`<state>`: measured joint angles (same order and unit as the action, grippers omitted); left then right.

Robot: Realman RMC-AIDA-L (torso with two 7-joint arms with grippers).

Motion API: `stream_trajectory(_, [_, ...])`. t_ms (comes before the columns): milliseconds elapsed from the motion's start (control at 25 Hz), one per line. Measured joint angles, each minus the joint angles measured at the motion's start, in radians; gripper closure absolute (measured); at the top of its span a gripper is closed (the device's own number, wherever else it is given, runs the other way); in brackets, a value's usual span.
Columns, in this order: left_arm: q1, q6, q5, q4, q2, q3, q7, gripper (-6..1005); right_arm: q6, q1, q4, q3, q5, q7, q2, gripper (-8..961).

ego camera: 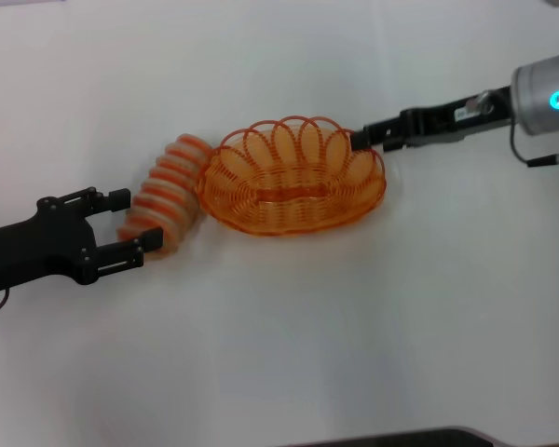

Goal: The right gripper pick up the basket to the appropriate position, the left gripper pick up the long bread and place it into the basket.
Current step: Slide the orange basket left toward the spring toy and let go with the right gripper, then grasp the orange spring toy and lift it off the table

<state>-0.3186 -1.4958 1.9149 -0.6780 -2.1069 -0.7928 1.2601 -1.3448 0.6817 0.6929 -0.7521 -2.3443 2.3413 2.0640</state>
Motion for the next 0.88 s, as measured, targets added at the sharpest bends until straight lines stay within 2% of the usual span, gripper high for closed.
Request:
stream_trajectory(200, [-0.002, 0.0, -0.014, 0.0, -0.002, 0.005, 0.009, 242, -0.037, -0.058, 0.035, 0.04, 0.133, -0.118, -0.014, 310])
stream_trajectory(400, [-0.005, -0.001, -0.035, 0.01, -0.004, 0.052, 0.034, 242, -0.071, -0.115, 0.049, 0.047, 0.233, -0.273, -0.02, 75])
stream_trajectory(520, [-0.008, -0.023, -0.036, 0.025, -0.005, 0.11, 0.052, 242, -0.124, -0.151, 0.05, 0.054, 0.281, -0.409, -0.017, 15])
stream_trajectory(760, [-0.012, -0.053, -0.036, 0.04, -0.004, 0.169, 0.078, 239, -0.261, -0.242, 0.058, 0.068, 0.322, -0.71, -0.013, 18])
stream_trajectory(880, [-0.021, -0.056, -0.036, 0.056, 0.005, 0.178, 0.097, 238, -0.323, -0.288, 0.061, 0.077, 0.322, -0.846, -0.012, 19])
